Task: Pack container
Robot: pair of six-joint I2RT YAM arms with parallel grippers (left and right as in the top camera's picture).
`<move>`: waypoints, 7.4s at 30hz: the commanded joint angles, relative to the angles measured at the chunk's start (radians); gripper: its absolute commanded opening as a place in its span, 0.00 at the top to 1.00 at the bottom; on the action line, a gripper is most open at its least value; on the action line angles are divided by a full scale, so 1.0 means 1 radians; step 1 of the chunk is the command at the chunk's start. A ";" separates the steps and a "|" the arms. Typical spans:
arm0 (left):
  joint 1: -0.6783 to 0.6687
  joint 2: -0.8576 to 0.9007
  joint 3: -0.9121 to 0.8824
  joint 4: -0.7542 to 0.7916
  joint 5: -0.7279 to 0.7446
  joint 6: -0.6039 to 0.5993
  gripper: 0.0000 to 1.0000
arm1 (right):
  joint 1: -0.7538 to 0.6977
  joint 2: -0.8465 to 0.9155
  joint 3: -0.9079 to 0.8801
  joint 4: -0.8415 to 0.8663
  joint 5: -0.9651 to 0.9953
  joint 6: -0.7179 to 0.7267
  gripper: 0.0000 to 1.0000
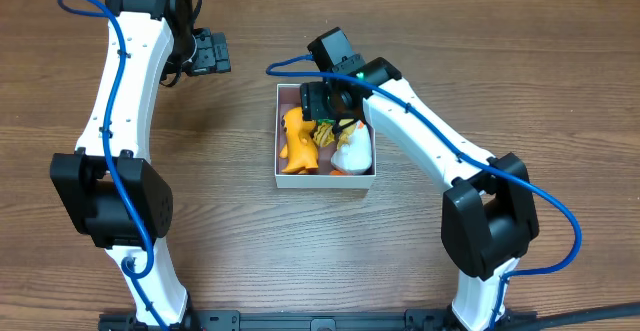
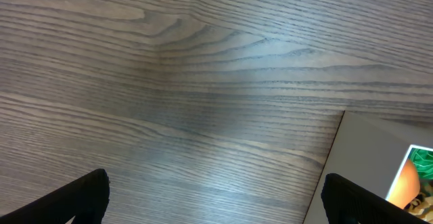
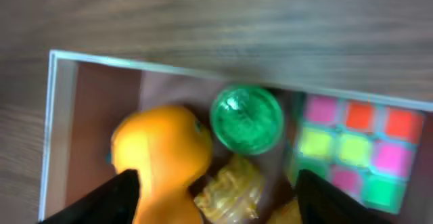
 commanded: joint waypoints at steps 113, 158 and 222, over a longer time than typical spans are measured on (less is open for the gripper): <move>0.000 -0.010 0.011 0.005 -0.002 -0.021 0.00 | -0.517 -1.582 -0.697 0.171 0.042 -0.188 0.00; 0.000 -0.010 0.011 0.005 -0.002 -0.021 0.00 | -0.513 -2.008 -1.404 0.704 -0.025 -0.182 0.00; 0.000 -0.010 0.011 0.005 -0.002 -0.021 0.00 | -0.513 -2.008 -1.666 0.824 -0.033 -0.181 0.00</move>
